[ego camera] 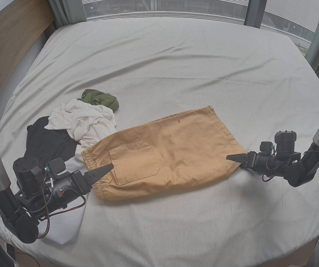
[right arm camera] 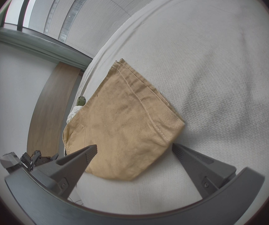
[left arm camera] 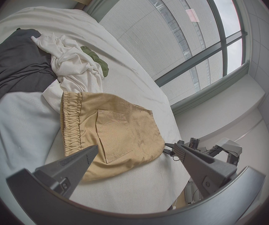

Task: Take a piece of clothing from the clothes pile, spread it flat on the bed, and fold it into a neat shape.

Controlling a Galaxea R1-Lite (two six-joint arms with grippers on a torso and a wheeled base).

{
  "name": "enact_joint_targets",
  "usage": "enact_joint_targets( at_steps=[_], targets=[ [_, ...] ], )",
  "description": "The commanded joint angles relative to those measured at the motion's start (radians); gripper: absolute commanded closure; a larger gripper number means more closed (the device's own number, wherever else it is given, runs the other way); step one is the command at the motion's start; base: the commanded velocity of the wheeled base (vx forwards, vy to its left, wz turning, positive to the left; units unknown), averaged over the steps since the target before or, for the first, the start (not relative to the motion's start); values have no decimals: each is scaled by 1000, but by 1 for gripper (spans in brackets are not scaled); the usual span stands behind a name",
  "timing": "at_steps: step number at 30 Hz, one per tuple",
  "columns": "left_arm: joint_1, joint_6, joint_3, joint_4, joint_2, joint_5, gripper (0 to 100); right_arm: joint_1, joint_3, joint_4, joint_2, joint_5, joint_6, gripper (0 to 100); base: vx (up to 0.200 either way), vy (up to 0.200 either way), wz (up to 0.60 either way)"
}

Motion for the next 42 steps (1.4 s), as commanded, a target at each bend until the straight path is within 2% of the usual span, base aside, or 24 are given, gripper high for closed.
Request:
enact_joint_targets(
  at_steps=[1,4,6,12,23,27,28,42],
  targets=[
    [2,0,-2,-1,0,1,0,11,-24,-47,64,1,27,0,0,0,0],
    [4,-2,-5,-1,0,1,0,23,-24,-143,88,0,70,0,0,0,0],
    [4,-2,-5,-1,0,1,0,33,-22,-243,110,-2,130,0,0,0,0],
    [5,-2,-8,-1,2,3,0,51,-21,-393,154,-8,225,0,0,0,0],
    [8,-5,-11,-1,8,6,0,51,-1,-505,219,-13,233,0,0,0,0],
    [8,-3,-11,-1,12,6,0,57,1,-519,219,-46,233,0,0,0,0],
    [8,-3,-11,-1,12,6,0,59,1,-519,219,-48,233,100,0,0,0],
    [10,-6,-19,-1,12,6,0,77,39,-535,199,-52,235,100,0,0,0]
  ],
)
